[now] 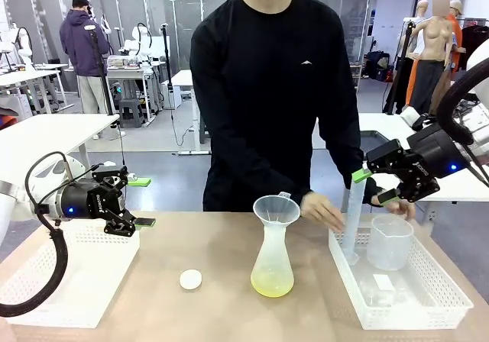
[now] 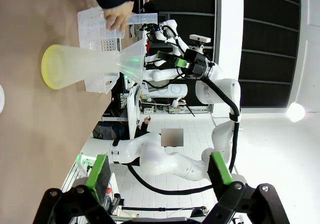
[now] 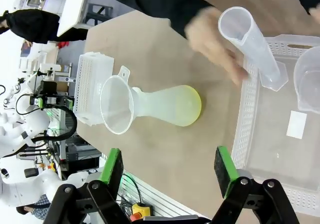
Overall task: Prepare the solutions needed for the experiment.
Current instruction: Once the solution is in the Big flask , pick up the Plastic Funnel and place it back into the right Organizing basket.
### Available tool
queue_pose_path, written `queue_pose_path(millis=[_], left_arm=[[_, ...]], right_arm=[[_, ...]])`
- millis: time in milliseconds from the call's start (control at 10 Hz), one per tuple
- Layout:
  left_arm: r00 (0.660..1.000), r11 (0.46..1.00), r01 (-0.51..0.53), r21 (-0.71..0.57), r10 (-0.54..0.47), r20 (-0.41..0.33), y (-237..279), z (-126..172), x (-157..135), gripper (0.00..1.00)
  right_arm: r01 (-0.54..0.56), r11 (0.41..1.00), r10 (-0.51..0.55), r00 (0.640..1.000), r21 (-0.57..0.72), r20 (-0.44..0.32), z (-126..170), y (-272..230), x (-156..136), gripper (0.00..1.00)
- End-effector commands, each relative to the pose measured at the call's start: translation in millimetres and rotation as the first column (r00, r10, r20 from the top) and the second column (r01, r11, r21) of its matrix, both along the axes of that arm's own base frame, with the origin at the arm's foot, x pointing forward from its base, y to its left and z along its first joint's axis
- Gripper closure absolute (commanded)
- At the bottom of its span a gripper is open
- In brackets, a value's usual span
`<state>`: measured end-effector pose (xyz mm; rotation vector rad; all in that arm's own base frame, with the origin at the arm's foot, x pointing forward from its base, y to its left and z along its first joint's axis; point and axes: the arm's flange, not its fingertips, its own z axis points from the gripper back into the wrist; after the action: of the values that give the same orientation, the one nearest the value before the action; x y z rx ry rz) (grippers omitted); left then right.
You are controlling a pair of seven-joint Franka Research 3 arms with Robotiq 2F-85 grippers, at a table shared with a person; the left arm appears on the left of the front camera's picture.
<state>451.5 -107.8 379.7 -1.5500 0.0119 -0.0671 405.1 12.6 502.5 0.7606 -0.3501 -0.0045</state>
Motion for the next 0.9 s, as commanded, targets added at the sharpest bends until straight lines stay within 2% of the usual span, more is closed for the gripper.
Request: queue_pose_path(millis=[0,200,600,800], left_arm=[[1.0,1.0,0.005,-0.006,-0.005,-0.006,-0.1,1.7,-0.3,0.0],[1.0,1.0,0.005,-0.006,-0.005,-0.006,-0.1,1.7,-0.3,0.0],[1.0,1.0,0.005,-0.006,-0.005,-0.006,-0.1,1.7,-0.3,0.0],[1.0,1.0,0.005,-0.006,-0.005,-0.006,-0.1,1.7,-0.3,0.0]], right_arm=[[-0.014,1.0,0.015,1.0,-0.007,0.011,-3.1,0.6,0.0,0.08],[0.0,1.0,0.0,1.0,0.001,-0.001,-0.2,-0.1,0.1,0.08],[0.022,0.999,-0.024,0.998,-0.028,-0.061,0.2,62.2,9.6,0.08],[-0.015,0.999,0.01,0.996,-0.051,-0.084,1.1,100.0,20.9,0.08]])
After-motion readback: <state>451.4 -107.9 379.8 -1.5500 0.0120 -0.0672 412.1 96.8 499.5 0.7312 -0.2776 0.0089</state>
